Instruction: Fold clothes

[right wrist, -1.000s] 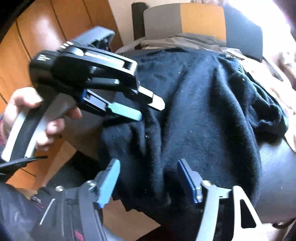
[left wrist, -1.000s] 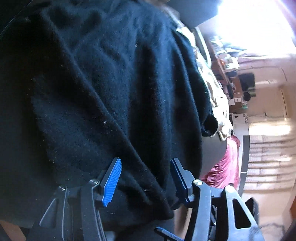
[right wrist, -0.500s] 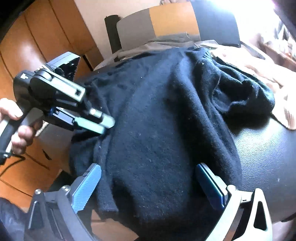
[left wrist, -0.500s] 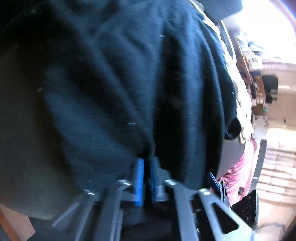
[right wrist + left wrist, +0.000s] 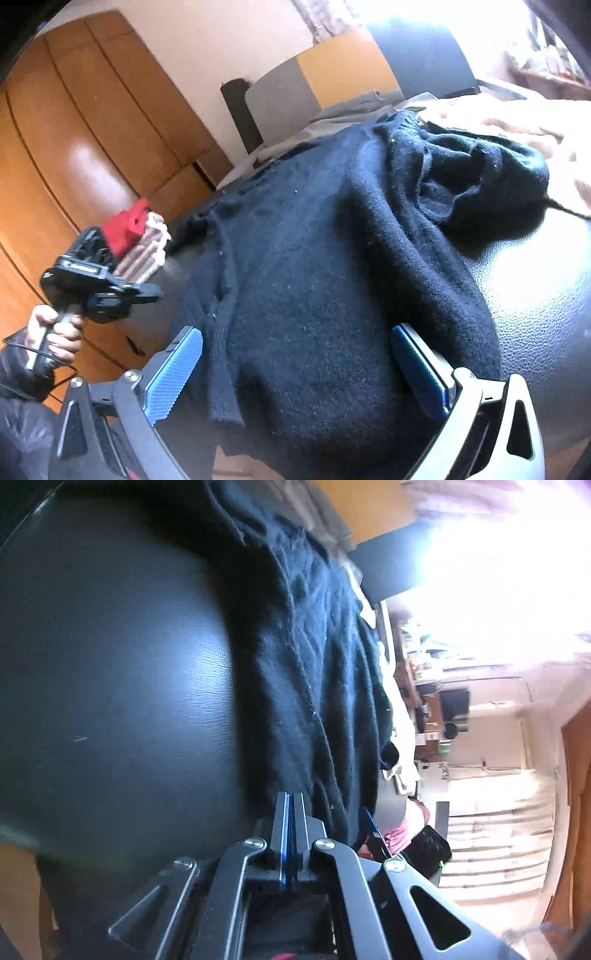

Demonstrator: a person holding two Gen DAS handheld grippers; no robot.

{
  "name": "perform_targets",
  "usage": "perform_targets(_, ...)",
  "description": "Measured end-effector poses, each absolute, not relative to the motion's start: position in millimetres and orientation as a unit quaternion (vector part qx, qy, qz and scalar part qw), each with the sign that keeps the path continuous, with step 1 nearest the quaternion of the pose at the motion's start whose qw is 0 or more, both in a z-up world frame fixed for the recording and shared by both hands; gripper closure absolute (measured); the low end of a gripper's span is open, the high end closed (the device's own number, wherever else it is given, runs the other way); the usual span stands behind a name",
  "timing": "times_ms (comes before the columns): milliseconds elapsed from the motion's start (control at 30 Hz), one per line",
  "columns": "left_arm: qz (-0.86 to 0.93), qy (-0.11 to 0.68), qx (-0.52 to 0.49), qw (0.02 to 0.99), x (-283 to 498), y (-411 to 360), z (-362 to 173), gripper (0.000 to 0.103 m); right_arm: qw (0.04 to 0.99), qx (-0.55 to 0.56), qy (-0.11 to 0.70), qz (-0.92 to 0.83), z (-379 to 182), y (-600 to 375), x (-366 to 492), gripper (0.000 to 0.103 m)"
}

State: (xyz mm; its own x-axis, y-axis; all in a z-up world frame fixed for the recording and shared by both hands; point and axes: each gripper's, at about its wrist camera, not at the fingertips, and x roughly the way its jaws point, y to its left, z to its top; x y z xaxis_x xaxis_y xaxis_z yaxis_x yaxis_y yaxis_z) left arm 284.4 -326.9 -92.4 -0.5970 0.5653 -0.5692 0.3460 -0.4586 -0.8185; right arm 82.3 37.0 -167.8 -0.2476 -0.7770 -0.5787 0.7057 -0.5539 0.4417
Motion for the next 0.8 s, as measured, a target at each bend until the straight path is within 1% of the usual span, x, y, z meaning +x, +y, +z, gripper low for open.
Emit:
perform_targets(33, 0.727, -0.515, -0.446, 0.086, 286.7, -319.6, -92.0, 0.092, 0.464, 0.391, -0.033, -0.794, -166.7, 34.7, 88.2, 0.000)
perform_targets(67, 0.717, -0.519, -0.454, 0.101, 282.9, -312.9, -91.8, 0.079, 0.458, 0.389, -0.019, -0.799, -165.2, 33.0, 95.5, 0.000)
perform_targets(100, 0.713, -0.513, -0.466, 0.106, 272.2, -306.6, -91.6, 0.077, 0.452, 0.386, -0.003, -0.804, -165.4, 28.5, 97.6, 0.000)
perform_targets(133, 0.712, -0.503, -0.478, 0.109, 260.2, -300.4, -91.6, 0.071, 0.447, 0.383, 0.013, -0.808, -166.7, 23.7, 95.7, 0.000)
perform_targets(167, 0.709, -0.494, -0.491, 0.111, 248.2, -294.1, -91.5, 0.061, 0.443, 0.381, 0.025, -0.811, -167.4, 20.3, 96.0, 0.000)
perform_targets(200, 0.707, -0.484, -0.503, 0.114, 236.1, -287.8, -91.5, 0.054, 0.439, 0.379, 0.035, -0.814, -167.8, 17.4, 97.6, 0.000)
perform_targets(233, 0.705, -0.474, -0.515, 0.116, 224.1, -281.6, -91.4, 0.044, 0.436, 0.376, 0.038, -0.817, -168.2, 16.8, 99.1, 0.000)
perform_targets(267, 0.702, -0.464, -0.527, 0.119, 212.1, -275.3, -91.4, 0.041, 0.434, 0.373, 0.034, -0.819, -168.8, 17.6, 100.5, 0.000)
perform_targets(400, 0.678, -0.417, -0.599, 0.095, 171.4, -255.1, -95.3, 0.040, 0.438, 0.359, 0.015, -0.824, -172.0, 23.9, 100.3, 0.000)
perform_targets(467, 0.663, -0.410, -0.622, 0.079, 159.6, -251.8, -102.8, 0.041, 0.441, 0.354, 0.010, -0.825, -172.7, 26.0, 99.8, 0.000)
perform_targets(800, 0.561, -0.454, -0.693, 0.005, 140.2, -276.9, -113.8, 0.040, 0.459, 0.341, -0.019, -0.820, -174.7, 34.8, 92.4, 0.000)
